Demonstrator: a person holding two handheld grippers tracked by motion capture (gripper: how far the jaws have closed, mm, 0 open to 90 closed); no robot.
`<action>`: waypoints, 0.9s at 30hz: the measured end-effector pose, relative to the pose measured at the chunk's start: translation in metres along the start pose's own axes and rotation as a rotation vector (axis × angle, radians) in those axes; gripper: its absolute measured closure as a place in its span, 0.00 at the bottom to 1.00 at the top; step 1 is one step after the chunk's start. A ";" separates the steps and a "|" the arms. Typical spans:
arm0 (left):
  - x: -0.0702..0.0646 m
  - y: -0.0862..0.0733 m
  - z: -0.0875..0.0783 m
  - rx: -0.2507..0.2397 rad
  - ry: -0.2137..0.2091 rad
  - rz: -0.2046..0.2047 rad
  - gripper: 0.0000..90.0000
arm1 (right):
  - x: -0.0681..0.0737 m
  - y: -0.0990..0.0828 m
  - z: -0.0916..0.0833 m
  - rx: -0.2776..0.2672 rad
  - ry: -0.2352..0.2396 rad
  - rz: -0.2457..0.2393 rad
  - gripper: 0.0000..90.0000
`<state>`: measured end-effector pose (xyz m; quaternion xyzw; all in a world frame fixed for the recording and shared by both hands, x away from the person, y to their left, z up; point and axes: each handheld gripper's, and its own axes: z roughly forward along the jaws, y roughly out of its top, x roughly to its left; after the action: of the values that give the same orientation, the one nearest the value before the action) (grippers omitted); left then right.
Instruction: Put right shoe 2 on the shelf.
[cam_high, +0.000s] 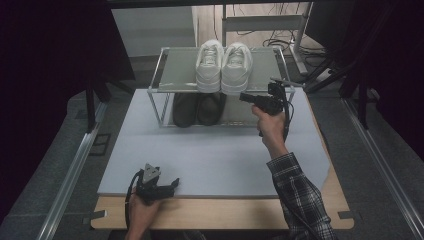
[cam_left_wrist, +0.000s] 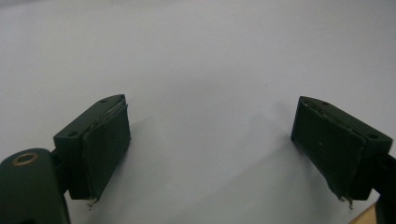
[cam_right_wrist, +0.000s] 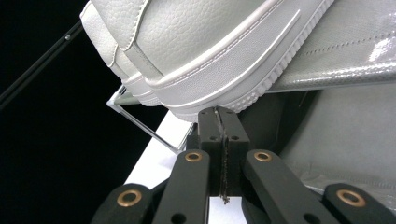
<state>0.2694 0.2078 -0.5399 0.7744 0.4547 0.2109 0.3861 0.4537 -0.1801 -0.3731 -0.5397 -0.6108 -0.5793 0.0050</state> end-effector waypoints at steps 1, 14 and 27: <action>0.000 0.000 0.000 0.000 0.000 0.000 0.13 | -0.001 0.000 0.000 0.001 0.002 -0.001 1.00; 0.000 0.000 0.000 0.000 0.000 0.000 0.13 | -0.002 -0.001 -0.005 0.019 0.022 -0.017 0.99; 0.000 0.000 0.000 0.000 0.000 0.000 0.13 | -0.003 -0.005 -0.018 0.035 -0.001 -0.071 0.88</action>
<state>0.2694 0.2078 -0.5399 0.7743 0.4548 0.2109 0.3862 0.4405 -0.1938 -0.3721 -0.5177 -0.6397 -0.5681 -0.0063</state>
